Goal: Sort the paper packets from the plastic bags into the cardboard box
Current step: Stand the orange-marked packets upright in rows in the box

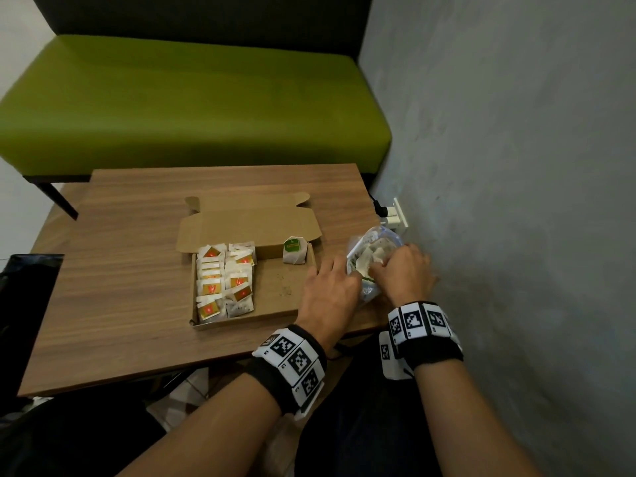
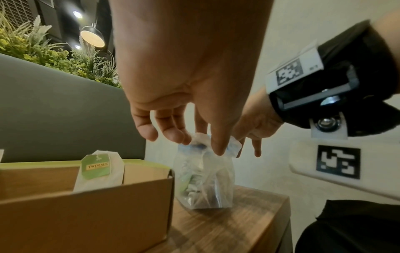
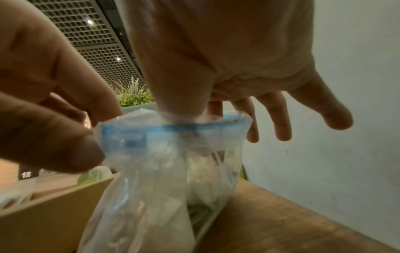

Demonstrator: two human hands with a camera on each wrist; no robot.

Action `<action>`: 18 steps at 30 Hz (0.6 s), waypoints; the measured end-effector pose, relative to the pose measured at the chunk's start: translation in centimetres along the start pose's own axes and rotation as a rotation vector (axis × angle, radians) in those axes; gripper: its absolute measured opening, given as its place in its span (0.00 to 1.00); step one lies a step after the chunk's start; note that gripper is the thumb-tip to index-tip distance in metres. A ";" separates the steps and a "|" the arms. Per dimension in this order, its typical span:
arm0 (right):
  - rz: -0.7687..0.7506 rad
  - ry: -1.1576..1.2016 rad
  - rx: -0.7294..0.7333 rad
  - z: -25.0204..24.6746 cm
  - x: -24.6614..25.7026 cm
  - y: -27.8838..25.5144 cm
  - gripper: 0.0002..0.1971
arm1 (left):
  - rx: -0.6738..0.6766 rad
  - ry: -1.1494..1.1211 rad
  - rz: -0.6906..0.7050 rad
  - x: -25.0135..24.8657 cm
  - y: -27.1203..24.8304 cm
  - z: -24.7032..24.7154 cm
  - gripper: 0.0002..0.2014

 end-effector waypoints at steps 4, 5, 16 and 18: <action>0.029 0.271 -0.002 -1.1 -0.9 -0.2 0.12 | -0.020 -0.024 0.006 0.0 -0.1 0.0 0.19; 0.035 0.328 -0.002 -1.7 -1.2 -0.2 0.13 | -0.031 -0.035 0.003 0.1 -0.2 0.0 0.19; -0.075 0.842 0.013 -5.3 -0.2 -2.9 0.13 | -0.421 -0.212 0.009 1.3 -1.5 -1.8 0.30; -0.046 0.914 0.088 -4.6 0.7 -3.5 0.13 | -0.500 -0.210 0.041 1.4 -1.7 -2.1 0.28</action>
Point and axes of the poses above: each hand's wrist, its own y-axis towards the middle knuckle, its own z-axis out of the palm, x = y × z, the point moved 3 cm from there along y, towards the middle knuckle, and after that the axes turned 2 degrees about y, right-handed, at the moved point
